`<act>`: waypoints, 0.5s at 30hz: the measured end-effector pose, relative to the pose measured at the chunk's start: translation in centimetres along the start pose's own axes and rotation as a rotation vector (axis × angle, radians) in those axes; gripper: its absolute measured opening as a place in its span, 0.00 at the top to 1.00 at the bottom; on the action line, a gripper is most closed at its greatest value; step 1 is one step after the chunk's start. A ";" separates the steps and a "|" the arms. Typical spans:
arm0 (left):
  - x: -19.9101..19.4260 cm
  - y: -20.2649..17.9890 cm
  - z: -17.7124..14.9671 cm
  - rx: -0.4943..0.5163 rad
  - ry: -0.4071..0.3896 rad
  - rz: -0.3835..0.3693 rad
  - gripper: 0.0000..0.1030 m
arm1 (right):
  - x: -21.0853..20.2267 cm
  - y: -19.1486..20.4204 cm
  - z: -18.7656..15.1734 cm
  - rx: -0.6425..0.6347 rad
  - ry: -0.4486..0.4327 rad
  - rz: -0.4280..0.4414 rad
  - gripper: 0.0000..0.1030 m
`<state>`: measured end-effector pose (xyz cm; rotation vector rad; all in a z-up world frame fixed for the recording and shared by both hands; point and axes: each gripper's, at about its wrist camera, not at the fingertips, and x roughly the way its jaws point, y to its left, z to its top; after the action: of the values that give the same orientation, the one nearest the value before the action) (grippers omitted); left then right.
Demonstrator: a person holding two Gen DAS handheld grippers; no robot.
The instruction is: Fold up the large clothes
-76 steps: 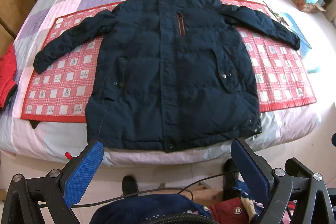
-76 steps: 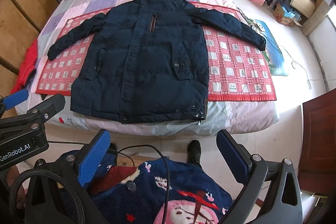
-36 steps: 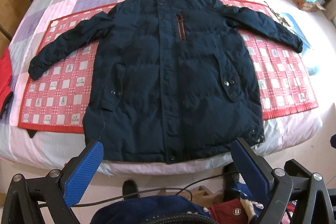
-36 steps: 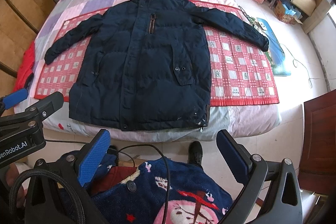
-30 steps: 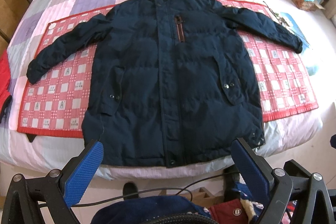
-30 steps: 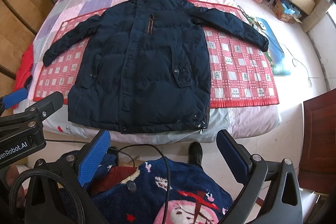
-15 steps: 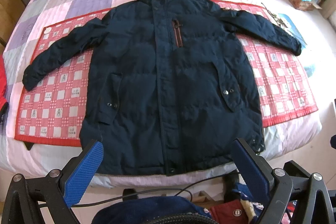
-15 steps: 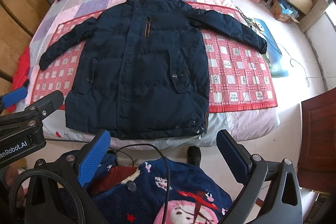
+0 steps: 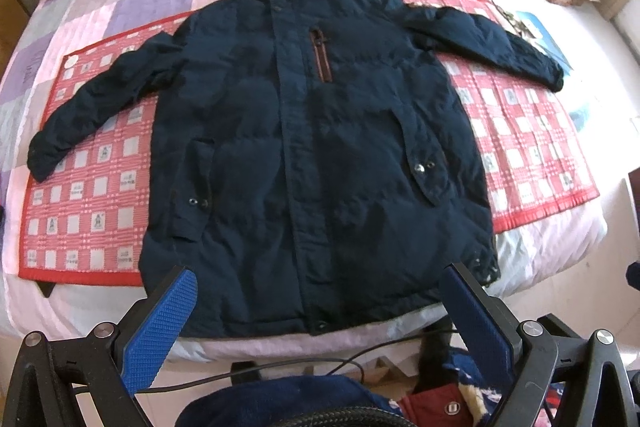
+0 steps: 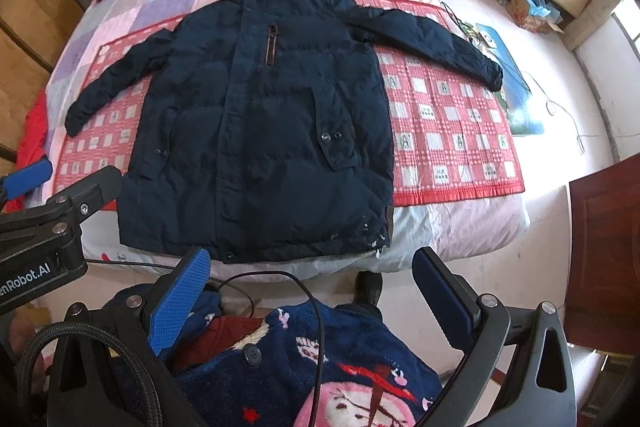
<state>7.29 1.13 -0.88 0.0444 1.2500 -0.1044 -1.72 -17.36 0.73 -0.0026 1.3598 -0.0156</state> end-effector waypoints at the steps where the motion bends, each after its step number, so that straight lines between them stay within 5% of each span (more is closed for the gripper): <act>1: 0.2 -0.2 0.1 0.008 0.006 -0.006 0.03 | 0.1 -0.1 0.0 0.006 0.005 -0.003 0.00; 15: 2.6 -2.4 0.5 0.084 0.045 -0.041 0.03 | 1.6 -2.2 -1.5 0.086 0.047 -0.005 0.00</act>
<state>8.35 -1.41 -3.10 0.0943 1.2910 -0.1920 -2.88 -19.57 -1.15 0.0668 1.4055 -0.0785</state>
